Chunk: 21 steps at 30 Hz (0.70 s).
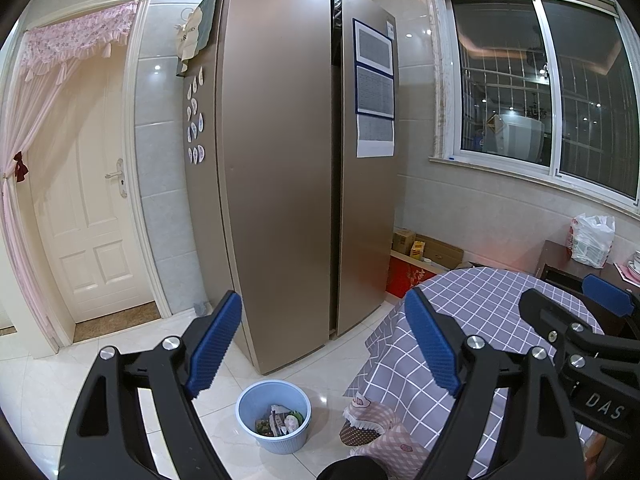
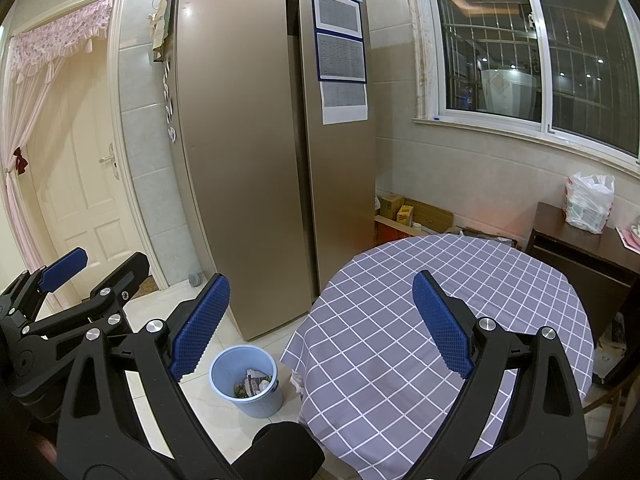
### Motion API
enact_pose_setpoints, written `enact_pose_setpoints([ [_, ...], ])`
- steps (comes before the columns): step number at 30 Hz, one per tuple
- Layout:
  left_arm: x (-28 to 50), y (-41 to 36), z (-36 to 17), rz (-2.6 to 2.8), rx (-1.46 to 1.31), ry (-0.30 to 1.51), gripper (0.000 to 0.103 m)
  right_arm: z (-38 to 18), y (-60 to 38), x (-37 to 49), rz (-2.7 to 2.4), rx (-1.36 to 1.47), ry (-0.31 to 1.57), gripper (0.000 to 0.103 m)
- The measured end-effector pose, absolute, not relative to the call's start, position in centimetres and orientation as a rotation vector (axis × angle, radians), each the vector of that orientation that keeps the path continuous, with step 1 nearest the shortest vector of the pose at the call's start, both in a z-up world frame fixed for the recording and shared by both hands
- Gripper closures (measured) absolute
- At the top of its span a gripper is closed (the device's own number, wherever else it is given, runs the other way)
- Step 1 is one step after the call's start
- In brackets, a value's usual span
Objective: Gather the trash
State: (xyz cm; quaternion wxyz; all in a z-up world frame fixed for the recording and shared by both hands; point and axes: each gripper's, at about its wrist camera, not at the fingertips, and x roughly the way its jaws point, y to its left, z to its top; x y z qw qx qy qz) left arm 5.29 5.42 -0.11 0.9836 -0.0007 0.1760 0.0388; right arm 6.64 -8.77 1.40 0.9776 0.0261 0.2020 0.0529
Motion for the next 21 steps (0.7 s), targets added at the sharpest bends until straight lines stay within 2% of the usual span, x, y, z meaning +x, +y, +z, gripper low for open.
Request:
enact_pose_setpoints([
  [21, 6.01, 5.77, -0.11, 0.091, -0.01, 0.386, 0.021, 0.98, -8.21, 7.02, 0.104, 0.051, 0.415, 0.011],
])
